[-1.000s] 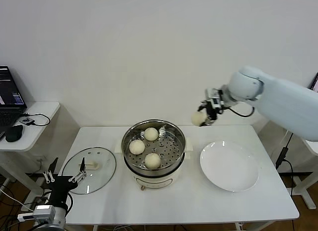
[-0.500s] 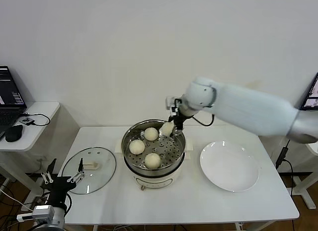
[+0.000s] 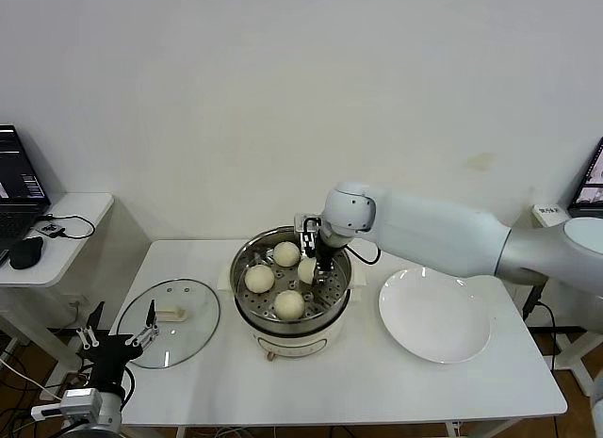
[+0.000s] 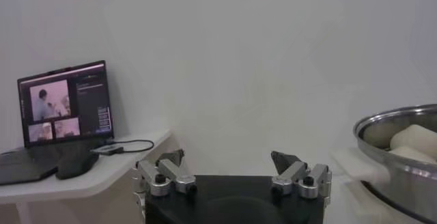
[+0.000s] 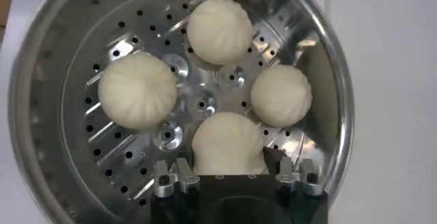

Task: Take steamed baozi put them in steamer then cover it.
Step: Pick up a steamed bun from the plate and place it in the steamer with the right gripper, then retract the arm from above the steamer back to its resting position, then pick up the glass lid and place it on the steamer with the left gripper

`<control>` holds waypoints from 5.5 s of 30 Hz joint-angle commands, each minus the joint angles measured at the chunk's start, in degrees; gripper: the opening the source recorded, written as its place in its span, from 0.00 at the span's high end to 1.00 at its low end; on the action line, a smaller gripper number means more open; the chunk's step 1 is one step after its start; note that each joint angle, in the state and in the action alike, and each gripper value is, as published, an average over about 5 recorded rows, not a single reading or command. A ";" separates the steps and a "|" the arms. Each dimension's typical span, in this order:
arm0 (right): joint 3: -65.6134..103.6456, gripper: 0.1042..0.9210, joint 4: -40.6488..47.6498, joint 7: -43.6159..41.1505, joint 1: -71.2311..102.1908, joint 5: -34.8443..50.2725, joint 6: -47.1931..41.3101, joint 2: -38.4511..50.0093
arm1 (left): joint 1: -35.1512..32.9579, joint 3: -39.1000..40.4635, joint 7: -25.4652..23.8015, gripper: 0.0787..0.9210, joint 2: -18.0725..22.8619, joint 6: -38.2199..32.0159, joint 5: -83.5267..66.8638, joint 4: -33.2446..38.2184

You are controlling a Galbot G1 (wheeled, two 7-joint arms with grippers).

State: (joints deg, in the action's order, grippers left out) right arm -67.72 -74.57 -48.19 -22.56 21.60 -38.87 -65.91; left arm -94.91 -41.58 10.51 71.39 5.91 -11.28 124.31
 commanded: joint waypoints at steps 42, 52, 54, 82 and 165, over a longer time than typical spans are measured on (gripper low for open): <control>100.68 0.12 -33.37 42.28 97.10 -7.63 45.67 17.31 | 2.77 2.48 0.07 0.12 -1.52 -4.32 12.13 -9.17; 118.94 0.12 -35.66 39.69 113.32 -8.91 56.12 -4.12 | 10.49 3.62 -1.86 0.12 -7.60 -7.21 43.73 -26.01; 120.63 0.12 -36.43 39.84 114.77 -8.48 56.17 -6.46 | 12.86 3.49 -1.14 0.12 -9.26 -9.33 52.29 -31.25; 125.79 0.12 -34.17 40.64 117.95 -10.25 55.81 -13.75 | 23.39 9.41 1.62 0.12 -11.78 -14.23 71.41 -44.47; 120.31 0.12 -32.25 40.80 119.33 -16.32 57.72 -12.13 | 16.55 0.44 -12.19 0.93 -14.63 1.57 71.28 -12.71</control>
State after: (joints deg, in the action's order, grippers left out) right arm 53.83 -106.71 -7.95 96.70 8.56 18.39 -77.87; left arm -72.97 -36.73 7.72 59.29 -1.26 63.28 92.67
